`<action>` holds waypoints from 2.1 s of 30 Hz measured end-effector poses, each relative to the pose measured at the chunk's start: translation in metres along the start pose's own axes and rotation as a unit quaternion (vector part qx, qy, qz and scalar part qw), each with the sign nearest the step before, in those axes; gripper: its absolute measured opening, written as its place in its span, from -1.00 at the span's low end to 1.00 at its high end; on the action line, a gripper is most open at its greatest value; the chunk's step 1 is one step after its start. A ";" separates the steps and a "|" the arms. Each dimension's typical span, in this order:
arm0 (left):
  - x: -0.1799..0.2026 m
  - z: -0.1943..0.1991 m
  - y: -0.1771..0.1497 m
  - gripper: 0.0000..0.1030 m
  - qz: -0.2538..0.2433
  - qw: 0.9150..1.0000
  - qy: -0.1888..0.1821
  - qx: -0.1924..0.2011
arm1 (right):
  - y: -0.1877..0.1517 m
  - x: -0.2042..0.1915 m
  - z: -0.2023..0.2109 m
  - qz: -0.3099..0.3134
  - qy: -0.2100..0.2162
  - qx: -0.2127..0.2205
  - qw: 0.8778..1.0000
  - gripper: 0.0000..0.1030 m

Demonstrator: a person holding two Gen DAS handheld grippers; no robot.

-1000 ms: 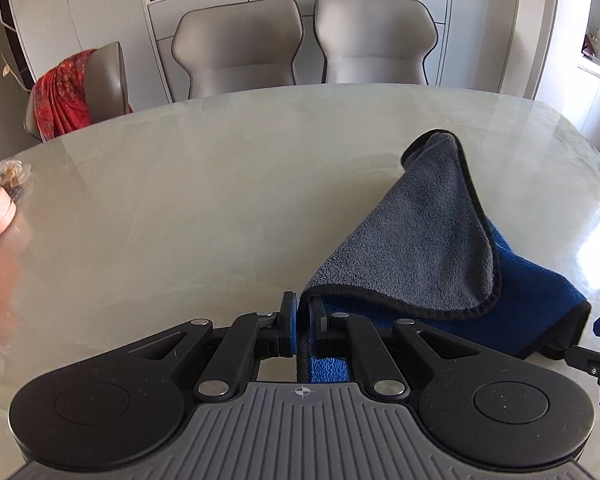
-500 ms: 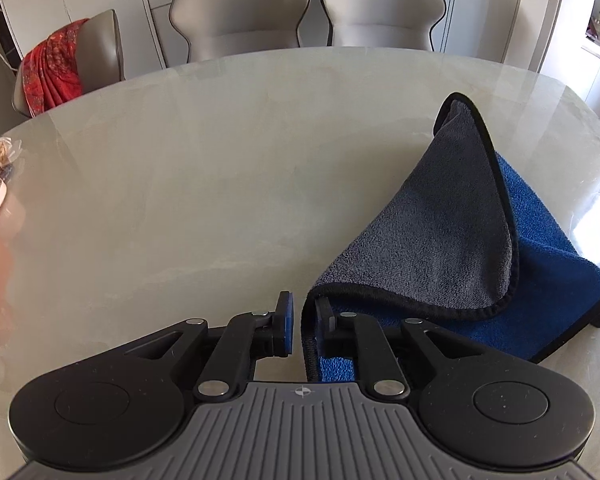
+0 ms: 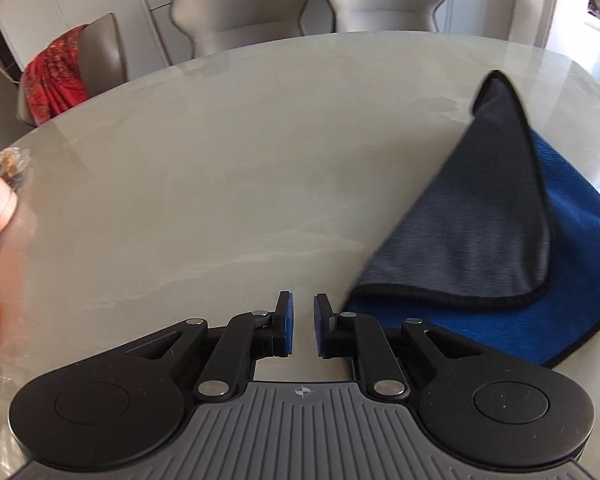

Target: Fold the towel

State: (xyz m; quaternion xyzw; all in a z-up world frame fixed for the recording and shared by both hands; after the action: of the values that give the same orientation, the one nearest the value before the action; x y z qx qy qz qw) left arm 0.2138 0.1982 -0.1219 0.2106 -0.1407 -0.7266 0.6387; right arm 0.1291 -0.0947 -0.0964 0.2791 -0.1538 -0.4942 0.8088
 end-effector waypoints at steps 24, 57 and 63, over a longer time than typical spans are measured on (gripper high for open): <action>0.139 0.009 -0.017 -0.65 -0.293 0.944 -0.126 0.091 | 0.029 0.079 -0.061 -0.206 0.019 0.011 0.978 -0.12; 0.066 -0.035 0.097 -0.79 -0.147 0.981 -0.080 0.103 | 0.053 0.102 -0.095 -0.208 0.007 0.021 0.978 0.29; 0.059 -0.038 0.097 -0.79 -0.150 0.980 -0.080 0.105 | 0.057 0.100 -0.107 -0.219 0.037 0.018 0.975 0.28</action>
State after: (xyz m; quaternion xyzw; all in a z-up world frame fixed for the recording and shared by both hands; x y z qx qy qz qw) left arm 0.3113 0.1281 -0.1169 0.2359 -0.2335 -0.8100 0.4834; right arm 0.2723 -0.1314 -0.1501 0.3383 -0.0675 -0.6461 0.6809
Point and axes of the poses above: each gripper's, at about its wrist camera, not at the fingertips, and z roughly against the way its jaws point, x to its right, y to its top, the point moved 5 cm from there along -z, roughly the way its jaws point, and after that the axes turned 2 degrees about -x, right-handed, at the moved point
